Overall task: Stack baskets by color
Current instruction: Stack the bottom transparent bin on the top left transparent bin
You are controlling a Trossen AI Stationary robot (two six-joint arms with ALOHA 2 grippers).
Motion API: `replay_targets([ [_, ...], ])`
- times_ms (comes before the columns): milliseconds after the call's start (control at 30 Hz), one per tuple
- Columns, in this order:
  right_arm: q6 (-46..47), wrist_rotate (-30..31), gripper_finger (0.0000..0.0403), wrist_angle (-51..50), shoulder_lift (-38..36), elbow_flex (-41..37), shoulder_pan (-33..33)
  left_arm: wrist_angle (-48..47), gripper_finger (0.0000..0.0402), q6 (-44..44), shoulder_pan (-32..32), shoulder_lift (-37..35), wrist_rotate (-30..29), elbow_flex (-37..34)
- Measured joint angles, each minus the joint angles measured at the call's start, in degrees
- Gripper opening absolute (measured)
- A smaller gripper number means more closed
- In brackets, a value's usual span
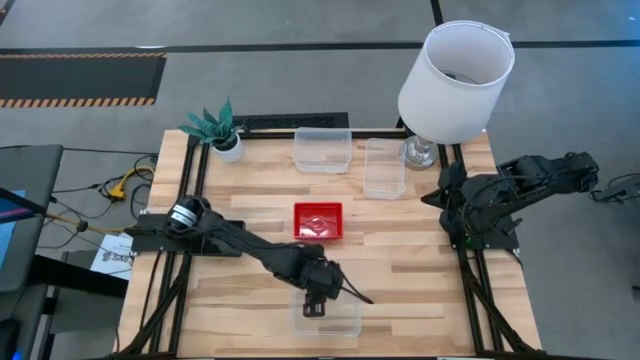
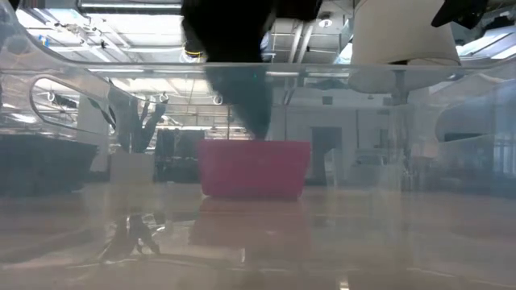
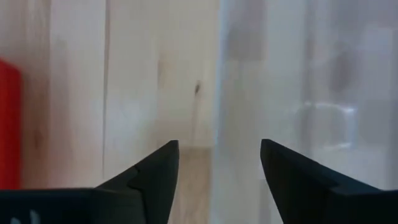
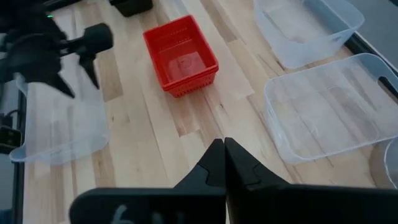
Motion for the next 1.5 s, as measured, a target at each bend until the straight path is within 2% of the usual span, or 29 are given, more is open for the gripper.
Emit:
replay_targets([
  [100, -0.2, 0.0, 0.0007, 0.0, 0.0, 0.0, 0.0, 0.4, 0.0201, -1.5, -0.1, 0.1, 0.3, -2.9],
  [200, -0.2, 0.0, 0.0007, 0.0, 0.0, 0.0, 0.0, 1.0, 0.0171, -2.2, 0.0, 0.1, 0.5, -3.5],
  [267, -0.2, 0.0, 0.0007, -0.3, 0.0, 0.0, 0.0, 0.8, 0.0131, -2.4, 0.2, 0.1, 1.3, -3.8],
  [367, -0.2, 0.0, 0.0007, -0.3, 0.0, 0.0, 0.0, 0.4, 0.0035, -3.2, 1.1, 0.1, 3.1, -3.8],
  [467, 0.5, 0.0, 0.0007, -0.3, 0.0, 0.0, 0.0, -0.1, 0.0007, -4.1, 2.2, 0.1, 3.3, -3.9],
  [700, 4.2, -0.1, 0.0007, -0.3, -0.6, 0.0, 1.6, -0.5, 0.0, 0.2, 4.6, -2.8, 2.4, -1.1],
  [900, 4.4, 0.0, 0.0007, -0.2, -2.0, 0.0, 1.9, -0.9, 0.0, 5.7, 7.8, -8.1, 5.4, 1.6],
  [1033, 4.4, 1.5, 0.0007, 0.0, -2.3, 0.0, 1.9, -3.6, 0.0, 8.8, 11.9, -12.8, 2.9, 2.6],
  [1200, 4.4, 3.9, 0.0007, 1.3, -2.1, 0.0, 1.9, -9.8, 0.0, 18.3, 20.9, -15.3, -1.8, 5.8],
  [1367, 5.2, 5.3, 0.0007, 5.1, -0.3, 0.0, 1.2, -13.1, 0.0, 37.0, 33.6, -15.4, 0.7, 13.1],
  [1500, 10.6, 7.0, 0.0007, 7.3, 1.4, 0.0, -0.7, -12.6, 0.0, 52.8, 46.2, -15.1, 2.6, 16.5],
])
